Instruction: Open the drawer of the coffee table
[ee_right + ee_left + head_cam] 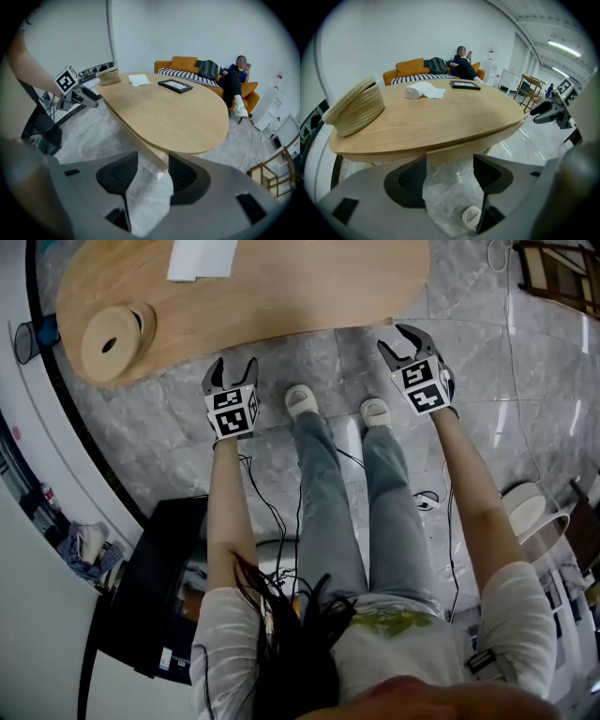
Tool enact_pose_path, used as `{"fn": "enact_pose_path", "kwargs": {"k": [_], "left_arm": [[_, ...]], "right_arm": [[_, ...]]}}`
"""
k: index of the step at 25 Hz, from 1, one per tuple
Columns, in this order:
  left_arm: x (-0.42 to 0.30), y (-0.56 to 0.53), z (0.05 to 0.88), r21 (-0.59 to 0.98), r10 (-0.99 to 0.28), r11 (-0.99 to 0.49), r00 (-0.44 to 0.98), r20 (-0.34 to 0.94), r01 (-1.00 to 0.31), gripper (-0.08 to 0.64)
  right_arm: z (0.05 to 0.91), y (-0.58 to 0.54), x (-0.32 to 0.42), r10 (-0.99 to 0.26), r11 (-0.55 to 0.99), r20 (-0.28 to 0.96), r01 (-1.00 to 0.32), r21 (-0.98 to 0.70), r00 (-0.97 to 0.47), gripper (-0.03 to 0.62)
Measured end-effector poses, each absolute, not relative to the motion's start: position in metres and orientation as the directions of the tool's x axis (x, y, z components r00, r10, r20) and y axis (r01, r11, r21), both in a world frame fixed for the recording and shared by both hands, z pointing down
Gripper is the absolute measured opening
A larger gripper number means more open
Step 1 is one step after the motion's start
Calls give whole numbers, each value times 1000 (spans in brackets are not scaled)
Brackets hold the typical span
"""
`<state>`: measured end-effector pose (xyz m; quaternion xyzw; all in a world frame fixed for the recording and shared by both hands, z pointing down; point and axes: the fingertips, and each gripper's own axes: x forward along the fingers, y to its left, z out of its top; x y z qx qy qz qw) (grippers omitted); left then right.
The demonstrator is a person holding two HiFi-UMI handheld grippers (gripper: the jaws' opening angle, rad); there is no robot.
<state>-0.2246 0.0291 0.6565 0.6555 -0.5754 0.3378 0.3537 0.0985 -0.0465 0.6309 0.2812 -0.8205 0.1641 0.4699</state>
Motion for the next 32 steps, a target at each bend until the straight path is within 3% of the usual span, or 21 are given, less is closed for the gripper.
{"fn": "enact_pose_path", "kwargs": {"k": [9,24,26,32], "left_arm": [[-227,15,678,59,-506,-132,119,854,-990,334],[-233,1,698,83,-504,-45,95,859,-995,333],[-233,1,697,78,-505,-38,86,859,-996,333],[-235,1,696,62,-494,-25,66,867,-998,333]], "right_arm": [[664,-54,100,-264,795,897,-607,-5,-354,219],[695,-67,102,-286,792,921,-606,71,-266,227],[694,-71,105,-318,774,916,-625,103,-243,176],[693,-72,106,-369,722,910,-674,154,-188,176]]}}
